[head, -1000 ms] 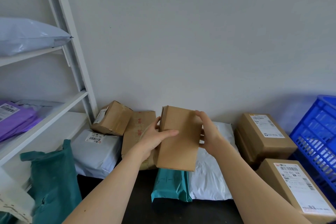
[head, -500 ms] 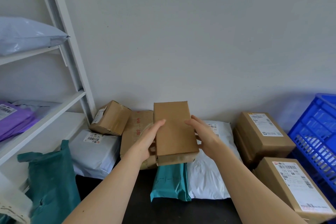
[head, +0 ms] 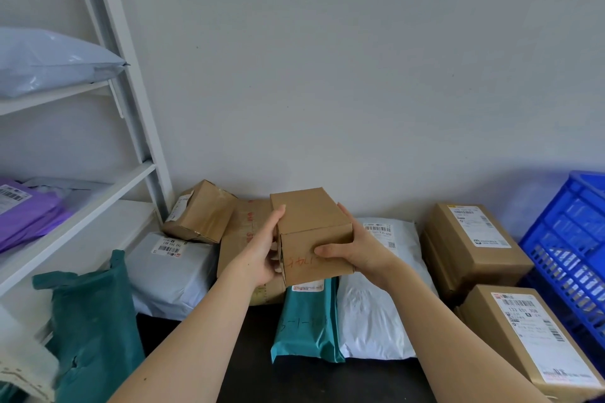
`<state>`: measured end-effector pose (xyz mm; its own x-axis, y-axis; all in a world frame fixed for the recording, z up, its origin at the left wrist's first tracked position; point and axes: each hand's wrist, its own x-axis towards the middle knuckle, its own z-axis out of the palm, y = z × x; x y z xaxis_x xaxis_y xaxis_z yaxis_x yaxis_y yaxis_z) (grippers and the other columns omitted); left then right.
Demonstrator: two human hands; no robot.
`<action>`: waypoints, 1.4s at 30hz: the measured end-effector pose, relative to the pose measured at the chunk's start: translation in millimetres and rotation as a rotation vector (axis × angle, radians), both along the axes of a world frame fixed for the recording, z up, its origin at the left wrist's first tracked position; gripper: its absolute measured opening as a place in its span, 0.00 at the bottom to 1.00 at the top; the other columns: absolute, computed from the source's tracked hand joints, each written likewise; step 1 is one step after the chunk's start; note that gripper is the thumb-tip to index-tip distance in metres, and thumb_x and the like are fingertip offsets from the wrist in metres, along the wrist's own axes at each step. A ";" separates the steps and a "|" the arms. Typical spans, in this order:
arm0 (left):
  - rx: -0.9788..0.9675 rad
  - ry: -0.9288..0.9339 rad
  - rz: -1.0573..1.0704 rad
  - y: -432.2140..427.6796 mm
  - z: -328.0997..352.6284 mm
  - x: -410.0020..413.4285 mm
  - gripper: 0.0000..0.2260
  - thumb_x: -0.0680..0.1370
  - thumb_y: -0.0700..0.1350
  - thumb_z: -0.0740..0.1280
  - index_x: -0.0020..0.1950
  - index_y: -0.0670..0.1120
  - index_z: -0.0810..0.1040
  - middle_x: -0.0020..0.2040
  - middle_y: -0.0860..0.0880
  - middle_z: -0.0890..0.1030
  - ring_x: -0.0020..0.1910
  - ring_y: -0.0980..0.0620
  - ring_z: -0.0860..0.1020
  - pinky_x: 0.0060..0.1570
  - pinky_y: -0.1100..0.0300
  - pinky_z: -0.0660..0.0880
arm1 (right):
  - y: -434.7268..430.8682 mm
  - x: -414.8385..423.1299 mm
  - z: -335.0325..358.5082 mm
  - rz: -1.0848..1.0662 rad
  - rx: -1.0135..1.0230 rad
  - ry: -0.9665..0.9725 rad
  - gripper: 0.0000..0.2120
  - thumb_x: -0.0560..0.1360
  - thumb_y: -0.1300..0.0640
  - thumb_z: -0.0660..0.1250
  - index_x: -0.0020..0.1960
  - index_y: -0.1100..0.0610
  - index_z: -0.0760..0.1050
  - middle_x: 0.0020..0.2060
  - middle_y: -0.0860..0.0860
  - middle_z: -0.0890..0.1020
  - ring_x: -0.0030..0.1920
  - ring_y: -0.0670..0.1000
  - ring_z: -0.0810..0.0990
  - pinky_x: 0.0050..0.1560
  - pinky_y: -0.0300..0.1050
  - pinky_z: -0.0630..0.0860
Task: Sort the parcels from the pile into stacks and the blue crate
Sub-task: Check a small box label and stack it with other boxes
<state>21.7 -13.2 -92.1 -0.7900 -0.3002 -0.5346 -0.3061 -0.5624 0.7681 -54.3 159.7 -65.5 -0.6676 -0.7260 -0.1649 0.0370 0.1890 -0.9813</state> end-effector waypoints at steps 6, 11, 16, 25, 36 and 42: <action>-0.050 0.070 -0.026 8.1 11.6 -1.7 0.29 0.71 0.70 0.62 0.62 0.51 0.76 0.56 0.42 0.82 0.55 0.43 0.80 0.55 0.46 0.77 | 1.1 -3.0 -2.2 -0.071 0.014 0.069 0.52 0.67 0.61 0.78 0.75 0.34 0.47 0.61 0.40 0.71 0.61 0.47 0.73 0.65 0.52 0.73; -0.243 0.175 -0.140 12.0 16.6 3.1 0.37 0.69 0.75 0.56 0.71 0.55 0.69 0.61 0.47 0.80 0.58 0.49 0.79 0.55 0.48 0.77 | 4.1 -4.9 -0.7 -0.098 -0.026 0.035 0.43 0.69 0.59 0.76 0.71 0.34 0.56 0.59 0.42 0.71 0.57 0.47 0.75 0.55 0.50 0.79; -0.494 0.228 -0.277 8.5 15.9 5.6 0.47 0.67 0.53 0.78 0.75 0.69 0.49 0.69 0.54 0.69 0.64 0.51 0.73 0.59 0.50 0.74 | 9.3 -5.7 -4.1 -0.143 -0.034 -0.044 0.37 0.70 0.58 0.75 0.68 0.35 0.60 0.59 0.45 0.72 0.56 0.50 0.77 0.51 0.51 0.81; -0.625 0.229 -0.264 8.5 12.9 0.2 0.47 0.64 0.47 0.80 0.74 0.66 0.56 0.65 0.54 0.73 0.61 0.51 0.75 0.62 0.48 0.74 | 10.6 -5.0 -5.0 -0.215 -0.020 -0.030 0.34 0.70 0.58 0.75 0.68 0.38 0.63 0.54 0.44 0.73 0.52 0.50 0.77 0.48 0.52 0.81; -0.676 0.280 -0.249 13.7 23.4 -3.2 0.46 0.67 0.41 0.78 0.74 0.65 0.55 0.62 0.62 0.70 0.59 0.61 0.72 0.56 0.59 0.73 | 10.8 -10.4 4.9 -0.261 -0.154 -0.251 0.20 0.74 0.52 0.70 0.63 0.41 0.69 0.56 0.47 0.76 0.53 0.51 0.77 0.55 0.58 0.77; -0.588 0.250 -0.270 16.6 25.3 -4.8 0.45 0.64 0.49 0.76 0.74 0.66 0.56 0.55 0.68 0.71 0.58 0.57 0.76 0.64 0.48 0.72 | 3.1 -22.4 -11.7 -0.454 -0.147 -0.280 0.25 0.68 0.36 0.70 0.62 0.41 0.72 0.60 0.48 0.77 0.60 0.53 0.77 0.62 0.60 0.75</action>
